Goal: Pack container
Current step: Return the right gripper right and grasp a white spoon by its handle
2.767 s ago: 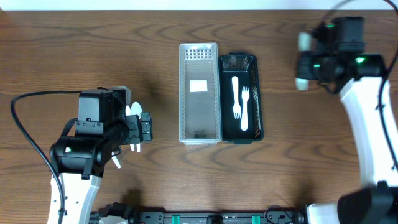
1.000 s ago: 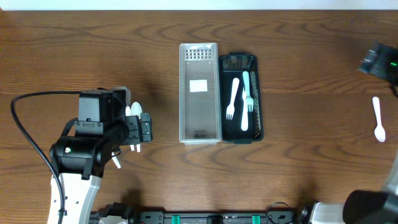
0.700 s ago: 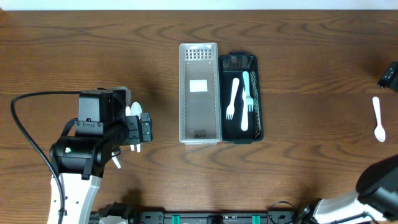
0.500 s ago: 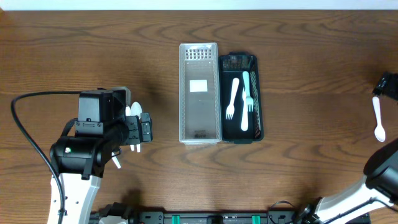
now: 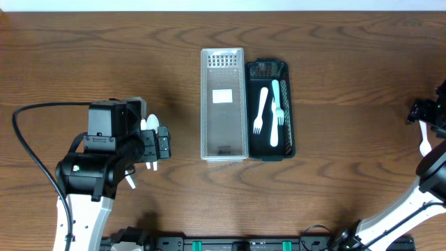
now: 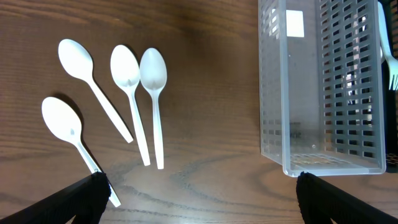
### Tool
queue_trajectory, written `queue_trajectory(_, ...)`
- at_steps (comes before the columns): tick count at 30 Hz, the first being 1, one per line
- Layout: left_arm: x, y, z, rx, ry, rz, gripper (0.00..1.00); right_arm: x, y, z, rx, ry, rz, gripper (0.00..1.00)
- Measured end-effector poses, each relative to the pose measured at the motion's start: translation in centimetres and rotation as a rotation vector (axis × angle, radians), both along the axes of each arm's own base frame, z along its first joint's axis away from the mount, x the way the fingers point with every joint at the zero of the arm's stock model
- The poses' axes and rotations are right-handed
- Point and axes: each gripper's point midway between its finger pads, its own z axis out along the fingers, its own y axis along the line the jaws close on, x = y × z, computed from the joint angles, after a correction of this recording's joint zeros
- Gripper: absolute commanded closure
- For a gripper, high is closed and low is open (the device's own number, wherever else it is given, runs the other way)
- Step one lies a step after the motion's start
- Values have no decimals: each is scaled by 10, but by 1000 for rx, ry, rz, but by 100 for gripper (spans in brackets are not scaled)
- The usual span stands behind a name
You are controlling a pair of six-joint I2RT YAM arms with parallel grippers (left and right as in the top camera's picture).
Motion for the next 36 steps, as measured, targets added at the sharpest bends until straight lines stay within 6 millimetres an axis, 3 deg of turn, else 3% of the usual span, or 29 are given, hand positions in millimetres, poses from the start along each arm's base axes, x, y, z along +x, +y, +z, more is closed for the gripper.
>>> queue_trajectory(11, 0, 0, 0, 0, 0, 0, 2, -8, -14, -6, 55, -52, -29, 11)
queue_trajectory(20, 0, 0, 0, 0, 0, 0, 2, -10, -11, -31, 100, -24, -26, 10)
queue_trajectory(36, 0, 0, 0, 0, 0, 0, 2, -11, -12, -37, 85, -30, 3, 9)
